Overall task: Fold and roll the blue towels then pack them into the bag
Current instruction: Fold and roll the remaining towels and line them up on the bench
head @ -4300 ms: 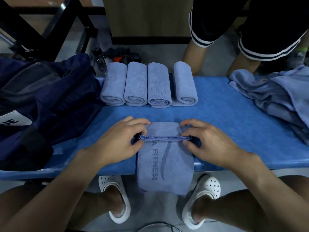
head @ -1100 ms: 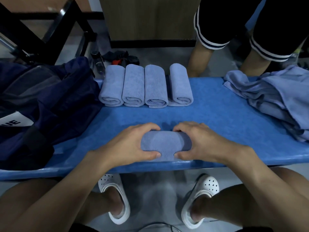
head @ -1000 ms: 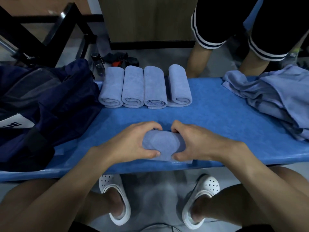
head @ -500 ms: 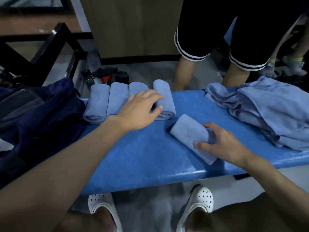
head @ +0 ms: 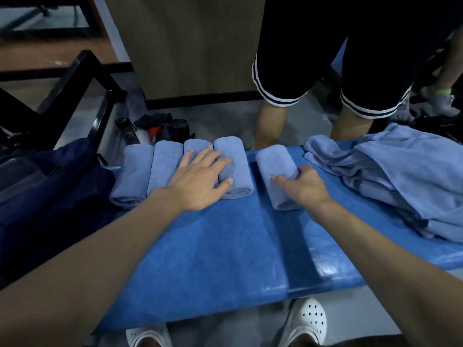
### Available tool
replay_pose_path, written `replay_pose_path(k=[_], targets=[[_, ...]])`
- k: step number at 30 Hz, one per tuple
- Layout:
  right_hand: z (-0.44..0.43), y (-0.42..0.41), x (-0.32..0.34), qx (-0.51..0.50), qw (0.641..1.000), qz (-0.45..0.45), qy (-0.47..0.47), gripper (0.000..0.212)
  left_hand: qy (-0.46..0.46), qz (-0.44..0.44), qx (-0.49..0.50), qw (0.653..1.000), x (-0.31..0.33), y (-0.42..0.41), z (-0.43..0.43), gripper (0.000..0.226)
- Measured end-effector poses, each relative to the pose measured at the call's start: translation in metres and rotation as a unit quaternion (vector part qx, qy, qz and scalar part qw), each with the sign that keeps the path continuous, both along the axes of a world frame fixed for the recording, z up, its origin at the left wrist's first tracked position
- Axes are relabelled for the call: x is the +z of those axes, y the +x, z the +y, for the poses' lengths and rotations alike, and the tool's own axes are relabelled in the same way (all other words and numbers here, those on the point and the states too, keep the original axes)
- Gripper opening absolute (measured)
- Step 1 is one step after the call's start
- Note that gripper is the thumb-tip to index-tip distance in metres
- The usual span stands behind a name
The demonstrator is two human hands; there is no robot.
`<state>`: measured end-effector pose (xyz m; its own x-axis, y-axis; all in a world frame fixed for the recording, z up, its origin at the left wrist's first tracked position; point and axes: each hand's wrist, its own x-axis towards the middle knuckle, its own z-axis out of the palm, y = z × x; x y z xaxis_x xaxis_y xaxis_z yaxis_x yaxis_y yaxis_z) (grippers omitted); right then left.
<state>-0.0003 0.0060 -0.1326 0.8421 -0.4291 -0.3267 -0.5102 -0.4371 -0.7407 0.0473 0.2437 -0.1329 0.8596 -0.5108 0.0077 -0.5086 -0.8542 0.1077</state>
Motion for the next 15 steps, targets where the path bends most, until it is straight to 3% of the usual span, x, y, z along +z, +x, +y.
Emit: replay_pose_path(k=[5,10,15], targets=[[0.025,0.022,-0.001,0.006,1.0,0.008,0.005,0.06,0.001,0.021,0.005,1.0,-0.007,0.001,0.003,0.065],[0.019,0.024,0.002,0.01,0.999,0.009,0.031,0.049,0.004,0.015,-0.001,1.0,-0.008,0.0,0.002,0.067],[0.019,0.021,0.001,0.019,0.998,-0.045,0.027,0.061,0.005,0.022,0.003,1.0,-0.006,-0.001,-0.001,0.064]])
